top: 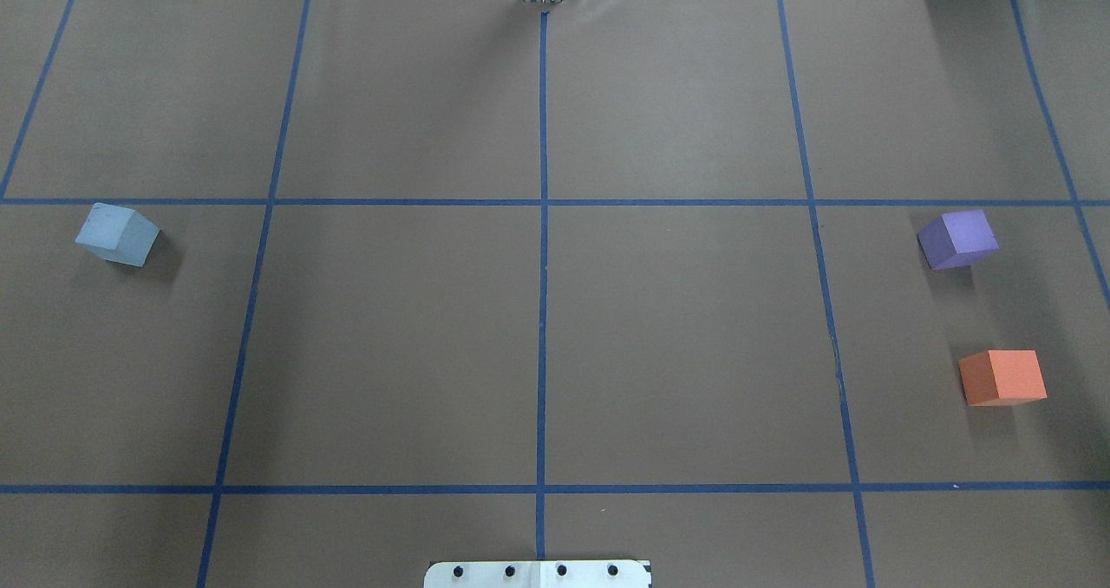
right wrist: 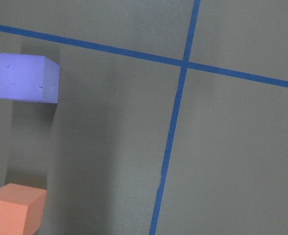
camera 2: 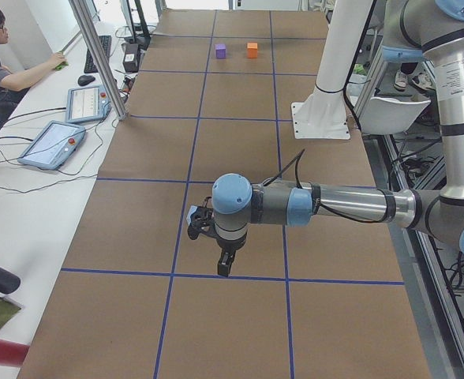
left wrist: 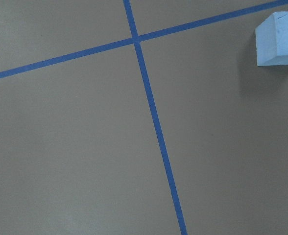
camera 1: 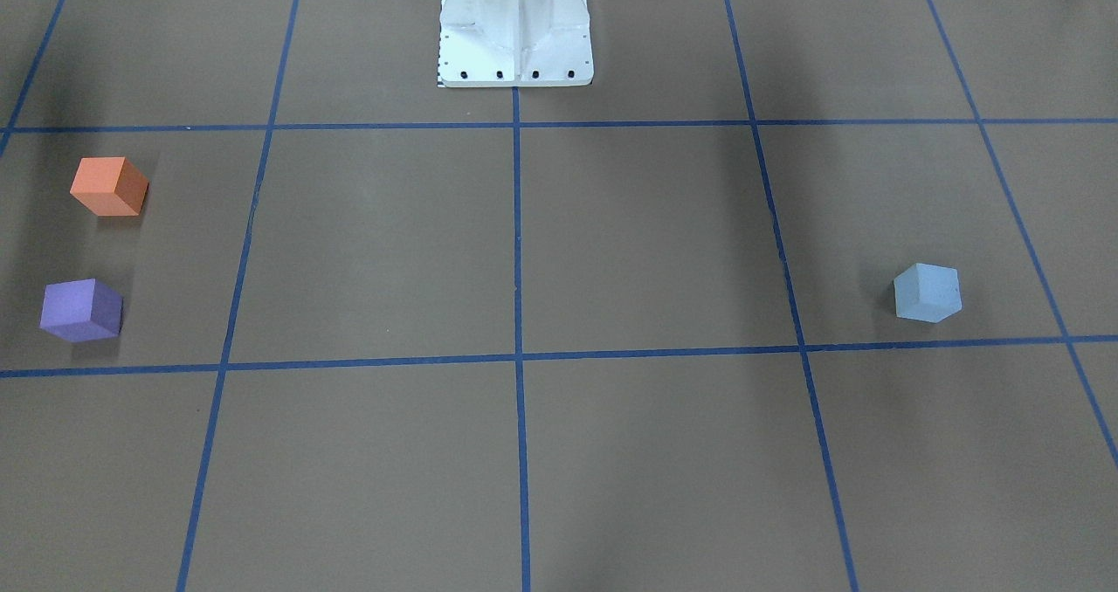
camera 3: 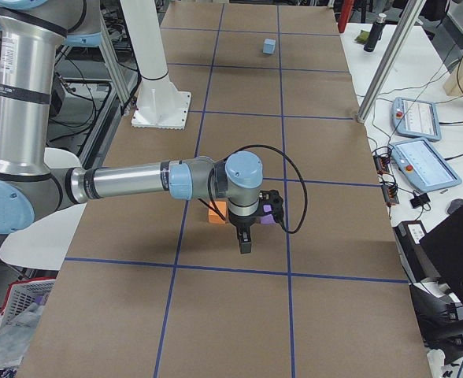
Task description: Place blue block between orange and purple blocks
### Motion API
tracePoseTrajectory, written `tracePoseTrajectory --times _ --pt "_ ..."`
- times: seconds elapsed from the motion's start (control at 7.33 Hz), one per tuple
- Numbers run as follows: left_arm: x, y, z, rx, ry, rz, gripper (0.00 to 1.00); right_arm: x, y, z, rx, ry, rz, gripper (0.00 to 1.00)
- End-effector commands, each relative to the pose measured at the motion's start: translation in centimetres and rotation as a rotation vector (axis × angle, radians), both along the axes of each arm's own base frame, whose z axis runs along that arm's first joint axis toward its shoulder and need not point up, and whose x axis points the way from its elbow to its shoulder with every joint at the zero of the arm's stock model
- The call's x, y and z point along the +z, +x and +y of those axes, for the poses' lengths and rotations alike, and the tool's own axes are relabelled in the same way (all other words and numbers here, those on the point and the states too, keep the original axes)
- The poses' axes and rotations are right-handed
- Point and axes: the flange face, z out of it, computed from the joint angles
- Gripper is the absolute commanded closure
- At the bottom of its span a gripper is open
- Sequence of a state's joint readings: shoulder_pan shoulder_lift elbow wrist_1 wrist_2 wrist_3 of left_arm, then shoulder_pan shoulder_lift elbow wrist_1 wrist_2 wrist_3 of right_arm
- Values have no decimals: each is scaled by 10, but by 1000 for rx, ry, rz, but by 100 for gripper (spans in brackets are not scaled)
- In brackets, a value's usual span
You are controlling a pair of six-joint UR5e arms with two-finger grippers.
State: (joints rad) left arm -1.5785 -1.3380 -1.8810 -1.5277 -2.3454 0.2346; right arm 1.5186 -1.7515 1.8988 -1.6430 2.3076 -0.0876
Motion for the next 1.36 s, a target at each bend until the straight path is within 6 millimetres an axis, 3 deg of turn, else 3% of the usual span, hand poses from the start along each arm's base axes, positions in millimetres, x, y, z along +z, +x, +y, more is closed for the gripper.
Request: tracePoseTrajectory --times 0.0,0.41,0.55,0.68,0.95,1.09,1.23 --pt "1 0 1 2 18 -2 0 0 0 0 0 0 -3 0" --pt "-5 -1 -6 2 37 -11 0 -6 0 -3 1 12 -5 0" --pt "-13 0 -15 -1 58 -9 0 -9 -2 -7 -2 20 -7 0" --pt "-28 1 -41 -6 97 -6 0 -15 -4 -12 -5 32 -12 0" --pt "-35 2 -51 -134 2 16 0 -25 -14 -21 -25 50 -30 0" --pt "-47 5 -55 -138 63 24 0 -32 -20 -26 -14 41 -51 0" --pt "-44 31 -58 -83 58 24 0 -40 -31 -32 -11 31 -54 0"
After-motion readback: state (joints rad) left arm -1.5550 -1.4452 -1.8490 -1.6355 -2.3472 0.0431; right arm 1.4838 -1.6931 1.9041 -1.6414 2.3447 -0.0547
